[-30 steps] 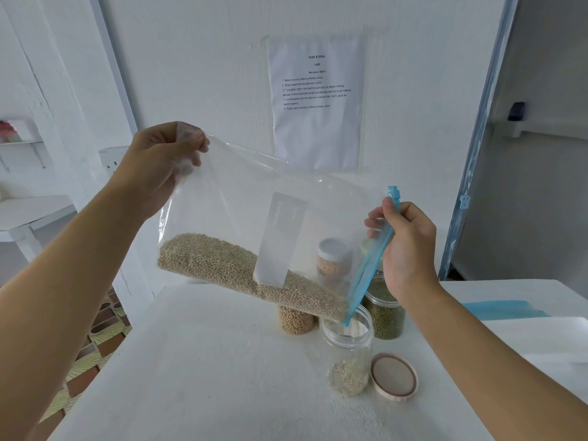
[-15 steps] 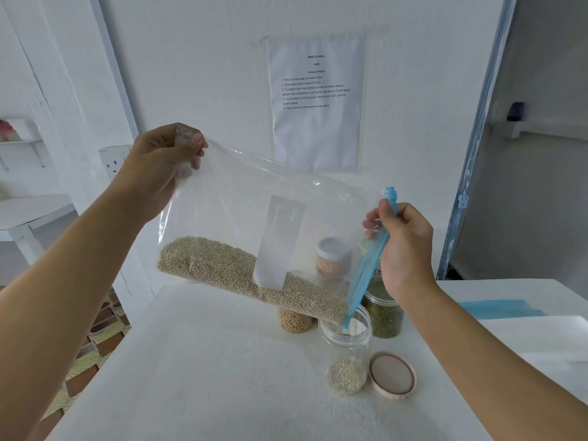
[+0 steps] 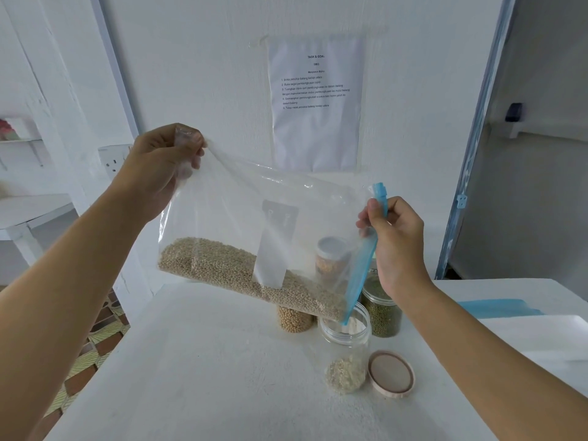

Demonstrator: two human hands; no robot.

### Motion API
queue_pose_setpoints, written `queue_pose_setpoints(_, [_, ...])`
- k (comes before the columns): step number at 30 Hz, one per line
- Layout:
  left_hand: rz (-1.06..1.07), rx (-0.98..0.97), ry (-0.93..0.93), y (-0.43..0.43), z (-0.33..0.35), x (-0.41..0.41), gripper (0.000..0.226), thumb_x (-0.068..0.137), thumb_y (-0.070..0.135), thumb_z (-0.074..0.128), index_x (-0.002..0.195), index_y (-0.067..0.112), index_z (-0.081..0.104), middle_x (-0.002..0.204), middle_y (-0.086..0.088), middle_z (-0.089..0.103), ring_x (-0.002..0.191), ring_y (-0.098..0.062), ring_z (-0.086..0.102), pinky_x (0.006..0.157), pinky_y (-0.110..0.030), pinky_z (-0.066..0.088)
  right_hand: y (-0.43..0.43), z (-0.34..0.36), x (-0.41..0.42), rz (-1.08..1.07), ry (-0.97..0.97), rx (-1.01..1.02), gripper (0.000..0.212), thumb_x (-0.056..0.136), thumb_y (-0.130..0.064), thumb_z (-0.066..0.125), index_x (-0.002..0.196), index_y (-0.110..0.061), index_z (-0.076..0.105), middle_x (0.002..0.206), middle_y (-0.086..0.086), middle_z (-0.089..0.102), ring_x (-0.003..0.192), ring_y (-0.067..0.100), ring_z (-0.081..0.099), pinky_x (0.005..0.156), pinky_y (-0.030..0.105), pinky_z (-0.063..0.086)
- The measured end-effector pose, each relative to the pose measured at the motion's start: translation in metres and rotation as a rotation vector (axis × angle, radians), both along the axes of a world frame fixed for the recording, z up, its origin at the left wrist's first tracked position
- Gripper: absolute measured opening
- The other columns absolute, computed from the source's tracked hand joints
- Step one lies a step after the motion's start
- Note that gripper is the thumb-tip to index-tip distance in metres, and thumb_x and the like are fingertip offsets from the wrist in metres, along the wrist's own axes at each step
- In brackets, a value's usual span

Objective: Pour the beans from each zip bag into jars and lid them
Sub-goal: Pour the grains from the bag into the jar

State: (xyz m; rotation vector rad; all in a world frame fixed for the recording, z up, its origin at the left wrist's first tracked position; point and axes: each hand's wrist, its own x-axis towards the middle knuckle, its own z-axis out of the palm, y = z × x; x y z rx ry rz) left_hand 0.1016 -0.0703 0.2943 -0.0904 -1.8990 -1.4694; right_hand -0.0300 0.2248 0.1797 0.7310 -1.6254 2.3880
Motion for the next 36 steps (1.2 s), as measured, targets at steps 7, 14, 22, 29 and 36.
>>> queue_pose_setpoints(7, [0.004, -0.007, -0.019, -0.0002, 0.0004, -0.0023, 0.031, 0.099, 0.008, 0.061, 0.076, 0.024, 0.074, 0.082, 0.002, 0.062, 0.073, -0.014, 0.052, 0.074, -0.030, 0.036, -0.0033, -0.0006, -0.0001, -0.018, 0.049, 0.031, 0.022, 0.104, -0.013, 0.057, 0.084, -0.004, 0.055, 0.069, -0.005, 0.064, 0.065, 0.014, 0.054, 0.070, 0.028, 0.048])
queue_pose_setpoints(14, [-0.004, 0.015, -0.022, -0.0018, 0.0004, -0.0038, 0.030, 0.099, 0.011, 0.063, 0.074, 0.024, 0.074, 0.081, 0.003, 0.062, 0.074, -0.014, 0.052, 0.073, -0.029, 0.036, -0.0008, -0.0007, -0.0081, -0.009, 0.007, -0.021, 0.022, 0.104, -0.014, 0.057, 0.084, -0.005, 0.054, 0.070, -0.005, 0.063, 0.065, 0.014, 0.054, 0.070, 0.029, 0.046])
queue_pose_setpoints(22, [0.011, 0.016, -0.022, -0.0002, 0.0017, -0.0023, 0.033, 0.099, 0.009, 0.062, 0.073, 0.026, 0.075, 0.078, 0.005, 0.063, 0.074, -0.013, 0.053, 0.073, -0.029, 0.036, -0.0023, 0.0005, -0.0056, 0.030, 0.016, 0.003, 0.021, 0.104, -0.012, 0.057, 0.085, -0.003, 0.055, 0.067, -0.004, 0.063, 0.061, 0.014, 0.052, 0.069, 0.028, 0.047])
queue_pose_setpoints(29, [-0.001, 0.017, -0.015, 0.0013, 0.0035, -0.0027, 0.039, 0.098, 0.004, 0.060, 0.068, 0.025, 0.072, 0.079, 0.003, 0.061, 0.073, -0.015, 0.051, 0.071, -0.030, 0.034, -0.0036, 0.0022, -0.0044, 0.050, 0.027, 0.012, 0.021, 0.104, -0.011, 0.057, 0.084, -0.003, 0.053, 0.066, -0.005, 0.063, 0.062, 0.014, 0.053, 0.068, 0.025, 0.048])
queue_pose_setpoints(36, [0.007, 0.007, -0.025, 0.0039, 0.0036, -0.0046, 0.040, 0.098, 0.002, 0.058, 0.069, 0.025, 0.072, 0.081, 0.001, 0.061, 0.070, -0.014, 0.050, 0.069, -0.030, 0.033, -0.0029, 0.0043, -0.0031, 0.096, 0.030, 0.035, 0.022, 0.104, -0.010, 0.056, 0.083, -0.004, 0.053, 0.066, -0.005, 0.063, 0.062, 0.015, 0.053, 0.067, 0.025, 0.047])
